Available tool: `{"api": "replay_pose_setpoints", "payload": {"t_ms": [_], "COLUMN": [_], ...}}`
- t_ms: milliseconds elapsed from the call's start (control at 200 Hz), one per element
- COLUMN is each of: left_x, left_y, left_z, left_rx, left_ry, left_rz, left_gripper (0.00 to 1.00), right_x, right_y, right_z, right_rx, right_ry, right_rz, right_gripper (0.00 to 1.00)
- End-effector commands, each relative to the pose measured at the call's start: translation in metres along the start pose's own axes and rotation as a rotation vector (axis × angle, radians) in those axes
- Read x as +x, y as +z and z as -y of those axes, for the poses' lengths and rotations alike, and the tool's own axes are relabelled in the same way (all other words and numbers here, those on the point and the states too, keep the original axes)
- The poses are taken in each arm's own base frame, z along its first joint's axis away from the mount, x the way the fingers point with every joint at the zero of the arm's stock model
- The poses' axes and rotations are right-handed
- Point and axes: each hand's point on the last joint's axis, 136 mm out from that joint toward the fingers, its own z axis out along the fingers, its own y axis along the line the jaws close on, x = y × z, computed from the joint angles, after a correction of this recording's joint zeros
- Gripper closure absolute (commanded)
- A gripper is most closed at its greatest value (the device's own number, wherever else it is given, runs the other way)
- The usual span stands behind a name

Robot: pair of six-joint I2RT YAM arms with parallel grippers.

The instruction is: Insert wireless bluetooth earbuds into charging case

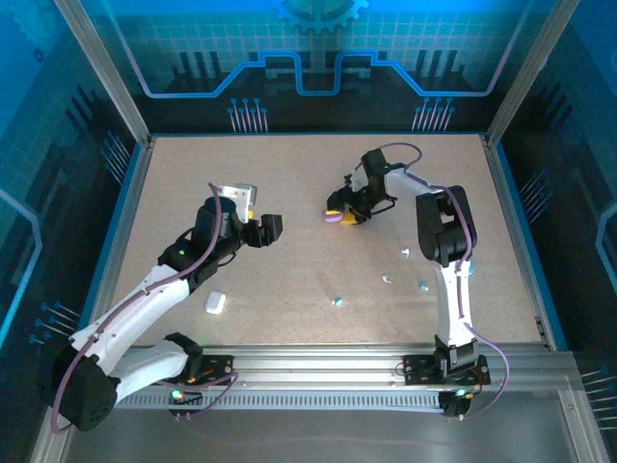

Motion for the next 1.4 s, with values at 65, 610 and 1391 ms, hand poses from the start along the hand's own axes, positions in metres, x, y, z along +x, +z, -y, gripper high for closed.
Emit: {"api": "replay_pose_setpoints", "payload": {"t_ms": [65, 610, 1391], "left_x": [0.032, 0.181, 0.225], "left_y": [-0.005, -0.078, -0.039], "left_z": [-0.048, -0.152, -0.123], "left_rx": [-0.229, -0.874, -0.656], "left_ry": [-0.161, -0.523, -0.46], "left_rz": [-0.097, -0.425, -0.724], "left_gripper": [0.2, 0.09, 0.27], "right_x": [-0.003, 0.065, 0.081], "right_y": [-0.051, -0.106, -0.095], "right_z": [-0.002, -0.089, -0.086], "right_rx": [0.095, -0.027, -0.022], "right_ry": [-0.041, -0.238, -0.231], "right_rz": [0.074, 0.118, 0.062], "right_gripper": [0.32, 0.29, 0.29]}}
